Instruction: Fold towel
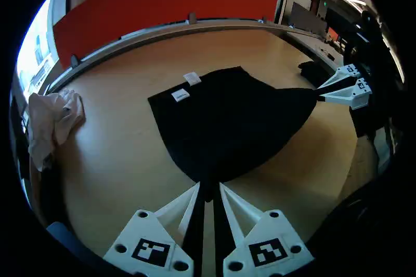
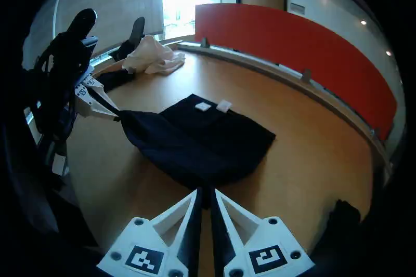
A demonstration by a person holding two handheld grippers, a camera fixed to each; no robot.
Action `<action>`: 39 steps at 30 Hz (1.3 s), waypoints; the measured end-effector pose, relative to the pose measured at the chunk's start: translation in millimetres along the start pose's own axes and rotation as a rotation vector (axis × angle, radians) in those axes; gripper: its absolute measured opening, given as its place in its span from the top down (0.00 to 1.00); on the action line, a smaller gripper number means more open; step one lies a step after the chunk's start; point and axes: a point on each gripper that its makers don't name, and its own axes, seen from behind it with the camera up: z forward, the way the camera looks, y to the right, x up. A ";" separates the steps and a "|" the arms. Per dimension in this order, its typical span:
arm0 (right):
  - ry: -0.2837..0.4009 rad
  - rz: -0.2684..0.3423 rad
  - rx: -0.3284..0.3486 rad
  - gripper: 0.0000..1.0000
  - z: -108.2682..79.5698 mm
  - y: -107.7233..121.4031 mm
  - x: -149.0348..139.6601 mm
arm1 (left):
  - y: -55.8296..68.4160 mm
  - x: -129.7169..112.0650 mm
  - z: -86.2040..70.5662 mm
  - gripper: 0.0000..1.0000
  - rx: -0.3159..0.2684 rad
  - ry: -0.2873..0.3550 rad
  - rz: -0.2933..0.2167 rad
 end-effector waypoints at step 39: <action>0.016 -0.008 0.031 0.90 -56.9 -16.8 32.5 | 18.5 32.5 -61.7 0.90 -0.042 0.034 -0.052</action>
